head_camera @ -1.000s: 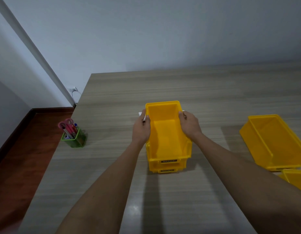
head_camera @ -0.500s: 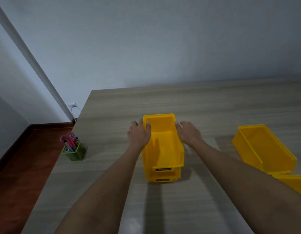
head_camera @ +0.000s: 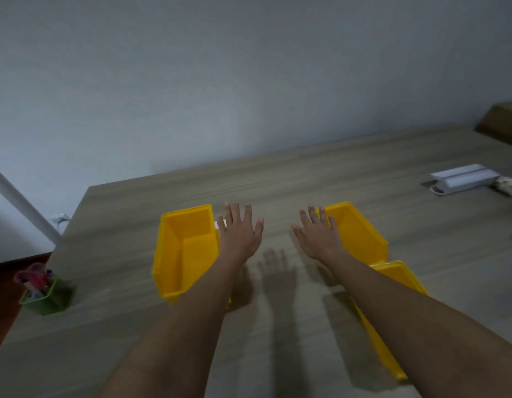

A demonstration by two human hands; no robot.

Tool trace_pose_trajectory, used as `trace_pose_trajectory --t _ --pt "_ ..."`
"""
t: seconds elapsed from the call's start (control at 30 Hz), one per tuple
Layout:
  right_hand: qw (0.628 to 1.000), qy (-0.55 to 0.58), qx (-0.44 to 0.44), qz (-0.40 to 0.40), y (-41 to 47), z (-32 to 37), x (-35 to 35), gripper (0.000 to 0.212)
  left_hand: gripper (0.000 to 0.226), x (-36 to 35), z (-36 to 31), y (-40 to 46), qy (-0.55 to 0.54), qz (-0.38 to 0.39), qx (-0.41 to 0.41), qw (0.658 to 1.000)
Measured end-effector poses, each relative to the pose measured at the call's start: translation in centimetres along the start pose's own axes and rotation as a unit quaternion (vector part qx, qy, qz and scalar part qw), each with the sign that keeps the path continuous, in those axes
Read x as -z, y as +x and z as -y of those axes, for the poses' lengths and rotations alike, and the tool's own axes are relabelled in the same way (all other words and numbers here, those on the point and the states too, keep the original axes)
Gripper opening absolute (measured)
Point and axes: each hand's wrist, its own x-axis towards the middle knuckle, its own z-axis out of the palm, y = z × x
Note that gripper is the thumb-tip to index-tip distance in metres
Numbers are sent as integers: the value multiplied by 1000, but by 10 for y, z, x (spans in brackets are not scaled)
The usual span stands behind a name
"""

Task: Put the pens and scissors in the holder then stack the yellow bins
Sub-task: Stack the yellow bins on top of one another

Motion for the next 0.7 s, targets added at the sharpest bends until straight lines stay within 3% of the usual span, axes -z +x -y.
trace_pose_trajectory --t 0.2,0.37,0.53,0.63,0.7 --pt "997 22 -68 17 -40 -131 -5 67 61 -59 -118 -41 14 57 -60 997" --pt "989 27 -134 49 -79 -215 -23 68 70 -116 -176 -88 21 80 -75 994" --pt "970 84 -192 125 -116 -266 -51 66 68 -154 -220 -130 -109 209 7 972" --pt "954 174 -196 147 -127 -269 -61 61 70 -169 -228 -147 -240 274 -2 931" --pt "950 199 -203 130 -133 -274 -68 55 72 -172 -233 -157 -258 287 -2 923"
